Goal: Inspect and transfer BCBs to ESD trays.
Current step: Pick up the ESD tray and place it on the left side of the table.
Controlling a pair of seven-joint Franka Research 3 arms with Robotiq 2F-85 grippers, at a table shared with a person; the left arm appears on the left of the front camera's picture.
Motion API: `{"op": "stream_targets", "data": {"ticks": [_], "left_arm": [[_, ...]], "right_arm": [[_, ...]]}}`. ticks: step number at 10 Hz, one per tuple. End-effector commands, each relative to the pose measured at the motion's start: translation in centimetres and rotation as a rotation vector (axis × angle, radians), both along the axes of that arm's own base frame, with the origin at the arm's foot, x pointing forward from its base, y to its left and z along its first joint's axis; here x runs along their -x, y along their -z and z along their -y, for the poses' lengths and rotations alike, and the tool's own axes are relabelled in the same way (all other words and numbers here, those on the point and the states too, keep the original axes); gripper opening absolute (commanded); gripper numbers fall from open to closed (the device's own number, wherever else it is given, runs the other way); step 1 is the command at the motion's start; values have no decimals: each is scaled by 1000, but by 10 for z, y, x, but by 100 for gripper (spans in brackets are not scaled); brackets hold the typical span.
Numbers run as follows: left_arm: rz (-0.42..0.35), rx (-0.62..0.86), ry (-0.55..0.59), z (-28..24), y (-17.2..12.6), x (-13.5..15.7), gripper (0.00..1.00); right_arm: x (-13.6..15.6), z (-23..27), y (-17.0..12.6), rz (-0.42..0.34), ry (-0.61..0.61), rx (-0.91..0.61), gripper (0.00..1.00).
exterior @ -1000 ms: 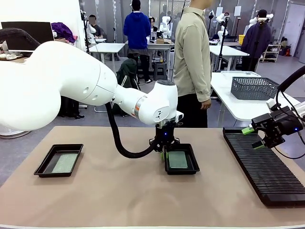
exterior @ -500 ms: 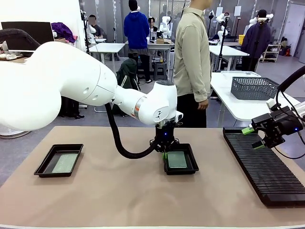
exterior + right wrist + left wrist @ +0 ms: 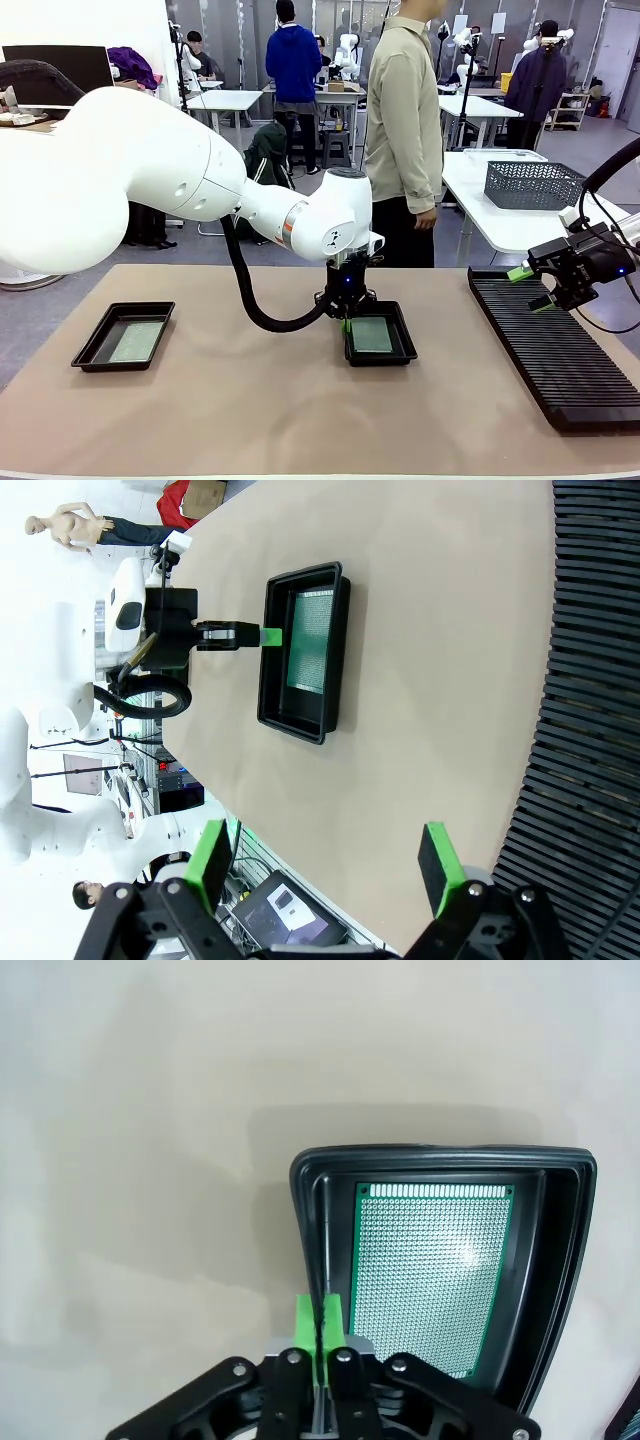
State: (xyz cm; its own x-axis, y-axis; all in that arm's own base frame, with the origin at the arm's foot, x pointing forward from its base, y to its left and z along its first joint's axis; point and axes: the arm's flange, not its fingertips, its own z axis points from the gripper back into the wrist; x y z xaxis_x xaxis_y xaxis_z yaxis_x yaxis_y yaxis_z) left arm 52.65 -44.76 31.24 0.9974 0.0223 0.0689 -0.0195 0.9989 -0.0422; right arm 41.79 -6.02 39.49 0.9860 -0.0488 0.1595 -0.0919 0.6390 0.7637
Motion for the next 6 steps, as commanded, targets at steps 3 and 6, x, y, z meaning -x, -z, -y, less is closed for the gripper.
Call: {"op": "stream_targets", "data": {"ticks": [3, 6], "left_arm": [[6, 1, 5, 0, 1, 0, 0], [2, 2, 24, -12, -5, 4, 3]], "right_arm": [[0, 1, -1, -1, -1, 19, 100], [0, 1, -1, -1, -1, 19, 100]]}}
